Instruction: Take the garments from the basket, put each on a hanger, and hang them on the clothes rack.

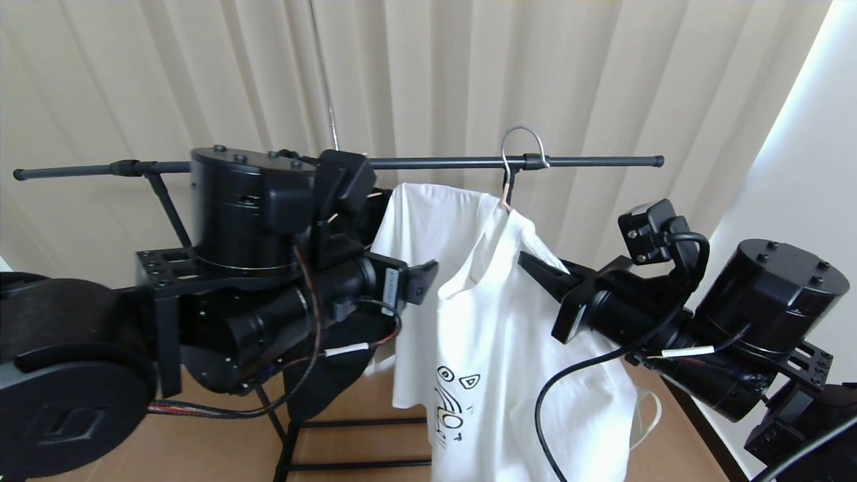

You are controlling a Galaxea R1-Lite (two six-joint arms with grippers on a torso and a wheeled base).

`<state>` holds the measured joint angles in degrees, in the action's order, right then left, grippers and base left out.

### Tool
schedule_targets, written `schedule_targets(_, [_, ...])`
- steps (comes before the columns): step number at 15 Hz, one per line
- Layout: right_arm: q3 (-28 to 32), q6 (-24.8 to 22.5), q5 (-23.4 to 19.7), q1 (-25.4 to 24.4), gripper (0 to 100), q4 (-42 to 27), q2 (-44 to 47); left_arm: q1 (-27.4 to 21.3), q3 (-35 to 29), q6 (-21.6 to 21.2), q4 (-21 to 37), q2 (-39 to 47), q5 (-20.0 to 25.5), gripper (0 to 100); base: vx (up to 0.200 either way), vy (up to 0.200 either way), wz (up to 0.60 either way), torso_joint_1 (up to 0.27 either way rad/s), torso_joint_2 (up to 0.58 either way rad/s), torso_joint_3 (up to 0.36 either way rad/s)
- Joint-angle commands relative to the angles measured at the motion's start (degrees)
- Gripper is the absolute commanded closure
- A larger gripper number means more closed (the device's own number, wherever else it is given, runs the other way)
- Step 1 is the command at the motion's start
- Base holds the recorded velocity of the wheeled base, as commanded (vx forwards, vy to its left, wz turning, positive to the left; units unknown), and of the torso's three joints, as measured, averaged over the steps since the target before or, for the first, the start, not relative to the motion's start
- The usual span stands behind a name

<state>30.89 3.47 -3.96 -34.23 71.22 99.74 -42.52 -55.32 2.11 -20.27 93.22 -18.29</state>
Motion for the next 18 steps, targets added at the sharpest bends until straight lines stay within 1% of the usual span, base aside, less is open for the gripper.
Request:
schedule_targets(1, [-0.7,0.0,-0.7,1.3,100,0.2,-0.8,5.0,4.8,-0.4,-0.6,-5.5,0.7,0,0.0,0.0,0.0,0.0,0.0,0.0])
schedule_targets(2, [-1.2,0.0,-2.4,1.9,100,0.2,-1.7,8.5,6.8,-0.3,-0.6,-6.6,2.6,0,0.0,0.0,0.0,0.0,0.0,0.0])
schedule_targets(3, [-1.4,-0.1,-3.2,2.2,100,0.2,-2.1,10.4,7.9,-0.1,-0.6,-6.9,4.7,0,0.0,0.0,0.0,0.0,0.0,0.0])
schedule_targets(5, [-2.2,-1.1,-4.1,2.5,100,0.2,-3.0,13.0,9.9,0.3,-0.6,-6.5,7.0,0,0.0,0.0,0.0,0.0,0.0,0.0])
schedule_targets(8, [-2.9,-1.4,-5.5,2.5,100,0.2,-4.1,14.0,10.4,2.0,-2.1,-4.1,7.0,0,0.0,0.0,0.0,0.0,0.0,0.0])
schedule_targets(11, [-5.0,-1.4,-10.0,2.6,100,0.2,-6.8,15.2,10.4,2.4,-8.5,2.0,7.0,0,0.0,0.0,0.0,0.0,0.0,0.0])
schedule_targets(13, [-5.8,-1.4,-12.0,2.5,100,0.3,-7.8,15.7,10.3,2.3,-10.8,3.5,7.2,0,0.0,0.0,0.0,0.0,0.0,0.0])
schedule_targets(14, [-6.6,-1.4,-14.0,2.5,100,0.2,-8.7,16.0,10.3,2.3,-13.1,4.8,7.8,0,0.0,0.0,0.0,0.0,0.0,0.0])
schedule_targets(16, [-7.7,-1.4,-16.3,2.5,100,0.3,-9.6,16.9,10.5,2.2,-14.0,5.2,10.1,0,0.0,0.0,0.0,0.0,0.0,0.0])
schedule_targets(17, [-8.3,-1.5,-17.9,2.5,100,0.3,-10.2,18.2,10.4,2.2,-14.1,5.4,11.5,0,0.0,0.0,0.0,0.0,0.0,0.0])
schedule_targets(18, [-8.7,-1.7,-18.6,2.5,100,0.3,-10.5,18.5,10.4,2.2,-14.1,5.4,12.1,0,0.0,0.0,0.0,0.0,0.0,0.0])
